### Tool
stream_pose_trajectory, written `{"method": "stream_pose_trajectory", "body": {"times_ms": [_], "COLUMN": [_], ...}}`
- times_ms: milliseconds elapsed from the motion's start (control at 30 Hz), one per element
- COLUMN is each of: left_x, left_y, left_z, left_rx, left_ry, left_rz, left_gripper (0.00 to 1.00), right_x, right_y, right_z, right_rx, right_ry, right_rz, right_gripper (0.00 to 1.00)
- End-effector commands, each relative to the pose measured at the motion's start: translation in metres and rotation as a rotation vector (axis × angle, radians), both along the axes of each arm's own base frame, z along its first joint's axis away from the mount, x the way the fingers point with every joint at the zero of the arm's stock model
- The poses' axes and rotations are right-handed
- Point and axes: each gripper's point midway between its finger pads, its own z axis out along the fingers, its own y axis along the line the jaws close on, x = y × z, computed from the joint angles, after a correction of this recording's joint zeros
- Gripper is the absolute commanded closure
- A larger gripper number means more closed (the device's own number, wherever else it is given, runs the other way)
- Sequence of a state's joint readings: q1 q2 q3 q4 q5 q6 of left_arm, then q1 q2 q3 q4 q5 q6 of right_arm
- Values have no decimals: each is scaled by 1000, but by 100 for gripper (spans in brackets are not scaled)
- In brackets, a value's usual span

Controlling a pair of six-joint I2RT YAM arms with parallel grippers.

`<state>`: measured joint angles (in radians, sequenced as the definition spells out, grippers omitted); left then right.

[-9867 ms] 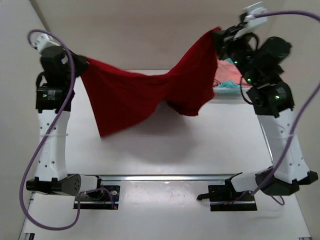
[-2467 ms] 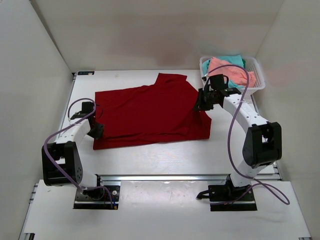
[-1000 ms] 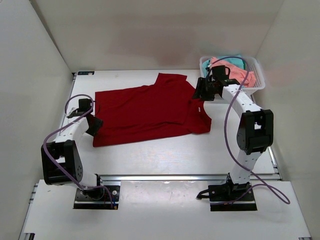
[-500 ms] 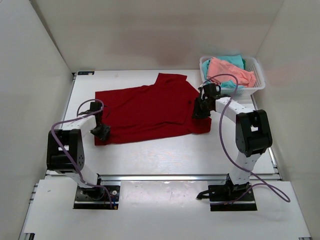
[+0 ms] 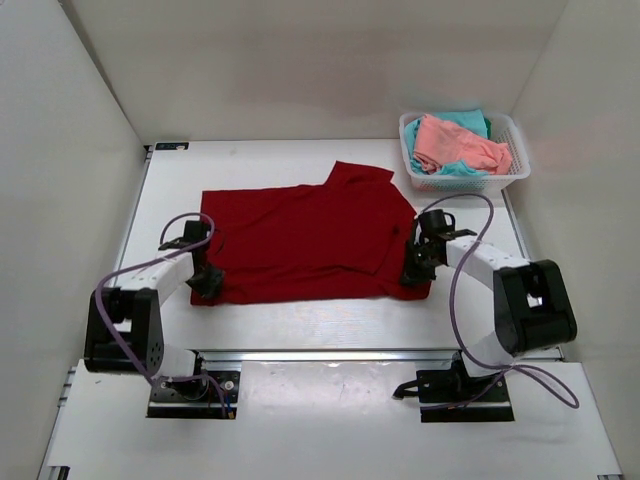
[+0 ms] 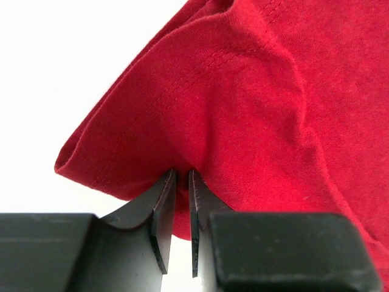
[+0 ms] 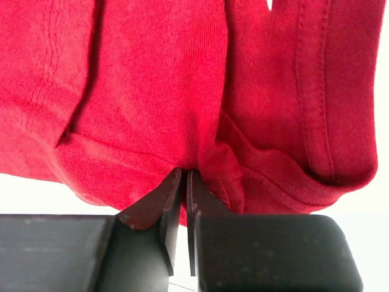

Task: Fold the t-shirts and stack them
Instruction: Grap the side of the flattened tshirt furthest away from the robot with both arms

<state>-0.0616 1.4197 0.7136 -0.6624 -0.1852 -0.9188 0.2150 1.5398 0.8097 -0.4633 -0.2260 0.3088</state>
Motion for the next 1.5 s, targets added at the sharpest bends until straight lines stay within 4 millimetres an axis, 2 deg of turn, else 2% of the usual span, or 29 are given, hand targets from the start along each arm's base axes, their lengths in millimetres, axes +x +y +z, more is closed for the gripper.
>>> {"method": "stream_pose_trajectory", "body": {"times_ms": [0,67,100,167,233,267,333,433,500,567,633,700,733,767,800,867,900,967,1033,1067,1133,1167,1200,1233,1267,1300,1333,1367,1467], "left_x": [-92,-109,-108,-114,-102,-100,-76,-42,-12,12,35,57,67,77,90,109,126,148,177,183,207,211,221,229,233,238,246,245,248], "left_y": [2,2,1,-2,-10,-11,-17,-21,-18,-6,2,19,23,29,35,43,48,55,65,67,73,76,78,79,76,78,76,75,67], "left_z": [-15,-14,-11,-7,7,11,34,69,93,107,102,102,91,86,92,82,93,86,96,87,94,85,82,85,76,70,76,65,53], "left_rx": [-3,-12,-18,-28,-71,-87,-112,-123,-123,-85,-53,-16,-7,5,26,49,66,80,108,122,132,134,134,135,124,131,124,124,110], "left_ry": [261,271,243,233,165,154,59,-69,-157,-217,-221,-229,-207,-188,-211,-188,-234,-231,-277,-255,-280,-256,-248,-257,-235,-222,-238,-210,-177], "left_rz": [-66,-56,-54,-64,-71,-60,-60,-58,-36,-5,0,32,29,42,54,51,57,55,59,48,38,44,42,40,31,27,22,18,5], "left_gripper": [75,75,76,75,73,72,67,61,59,57,57,57,58,58,59,58,58,57,56,55,54,54,52,52,51,51,50,51,49], "right_x": [-59,-82,-94,-101,-98,-92,-85,-60,-33,3,31,59,79,91,106,134,142,160,183,191,199,206,207,212,215,214,216,219,223], "right_y": [-8,-10,-14,-13,-2,2,-1,0,-1,-7,-9,-11,-14,-13,-13,-13,-14,-13,-15,-11,-10,-12,-11,-10,-10,-12,-14,-14,-20], "right_z": [-4,-1,-3,7,29,40,59,92,114,123,125,108,117,106,105,114,107,107,105,107,97,102,93,93,95,83,81,82,76], "right_rx": [-40,-42,-56,-59,-51,-37,-42,-43,-15,22,29,-11,-27,-41,-42,-38,-44,-52,-75,-76,-79,-77,-85,-82,-82,-86,-92,-83,-81], "right_ry": [144,165,198,187,145,118,116,21,-83,-184,-239,-251,-312,-309,-322,-353,-340,-344,-349,-351,-326,-340,-321,-325,-329,-301,-294,-302,-289], "right_rz": [-12,-30,-36,-49,-13,-12,-50,-45,-54,-100,-112,-91,-107,-98,-93,-106,-104,-109,-105,-103,-96,-107,-101,-100,-103,-100,-112,-109,-126], "right_gripper": [95,97,97,98,95,92,87,74,69,67,67,67,69,69,70,70,69,70,70,70,70,70,69,69,68,68,67,67,66]}}
